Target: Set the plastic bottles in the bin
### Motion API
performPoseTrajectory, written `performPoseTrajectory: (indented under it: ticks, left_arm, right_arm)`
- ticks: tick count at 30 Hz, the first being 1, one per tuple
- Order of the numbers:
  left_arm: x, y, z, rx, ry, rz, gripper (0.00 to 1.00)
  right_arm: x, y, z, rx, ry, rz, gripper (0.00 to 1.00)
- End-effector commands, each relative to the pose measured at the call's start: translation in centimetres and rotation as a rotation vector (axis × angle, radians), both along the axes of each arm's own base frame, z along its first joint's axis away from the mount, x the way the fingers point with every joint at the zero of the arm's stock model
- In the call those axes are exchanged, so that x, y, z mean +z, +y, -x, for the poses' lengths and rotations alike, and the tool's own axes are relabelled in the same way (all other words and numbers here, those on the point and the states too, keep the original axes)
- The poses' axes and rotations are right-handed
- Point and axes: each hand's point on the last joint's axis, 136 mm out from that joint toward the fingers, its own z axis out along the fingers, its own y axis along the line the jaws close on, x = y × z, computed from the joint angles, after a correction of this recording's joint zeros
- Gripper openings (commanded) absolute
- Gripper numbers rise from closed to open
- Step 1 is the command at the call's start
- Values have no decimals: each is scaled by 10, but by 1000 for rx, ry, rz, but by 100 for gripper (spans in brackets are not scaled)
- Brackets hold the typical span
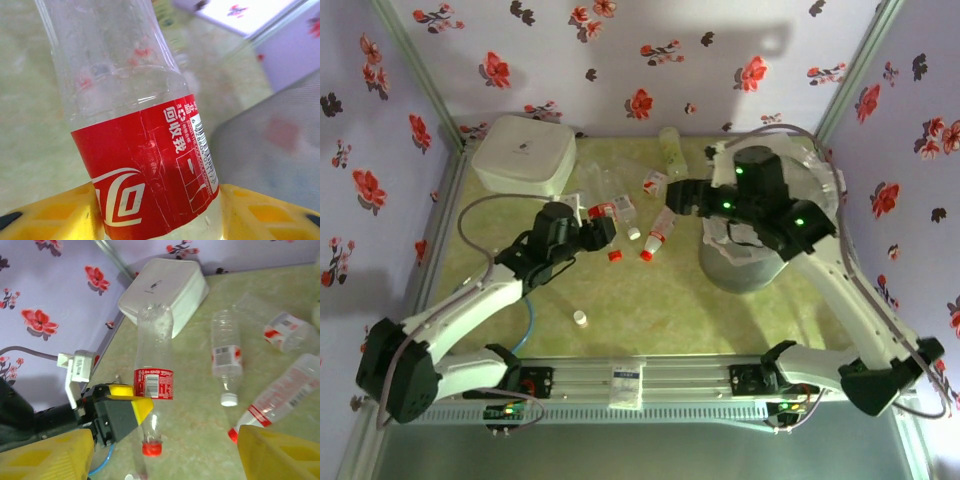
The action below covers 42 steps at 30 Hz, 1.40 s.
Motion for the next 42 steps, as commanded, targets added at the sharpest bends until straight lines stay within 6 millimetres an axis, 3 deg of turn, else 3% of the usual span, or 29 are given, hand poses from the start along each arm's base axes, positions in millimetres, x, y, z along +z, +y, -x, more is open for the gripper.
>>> performPoseTrajectory:
  ticks: [1, 5, 7, 11, 22, 32, 38, 42]
  left_arm:
    - [36, -24, 15, -167, -119, 135, 47]
    - [70, -48, 35, -330, -197, 277, 46]
    - [81, -58, 47, -397, -231, 296, 47]
    - [91, -69, 62, -461, -276, 273, 49]
    - [111, -71, 83, -534, -363, 213, 50]
    - [97, -67, 78, -496, -341, 165, 50]
    - [90, -67, 76, -487, -329, 154, 51]
    - [89, -65, 76, -484, -326, 154, 53]
  right_arm:
    - [17, 24, -14, -6, -55, -27, 79]
    - [16, 60, -18, 78, 6, -111, 83]
    - [15, 69, -22, 93, 21, -137, 83]
    - [4, 65, -34, 40, 41, -87, 83]
    - [-29, 57, -47, -23, 116, -9, 76]
    - [-34, 48, -55, -52, 138, -27, 84]
    - [-30, 49, -54, -39, 129, -43, 64]
    - [-17, 49, -56, -38, 90, -60, 59]
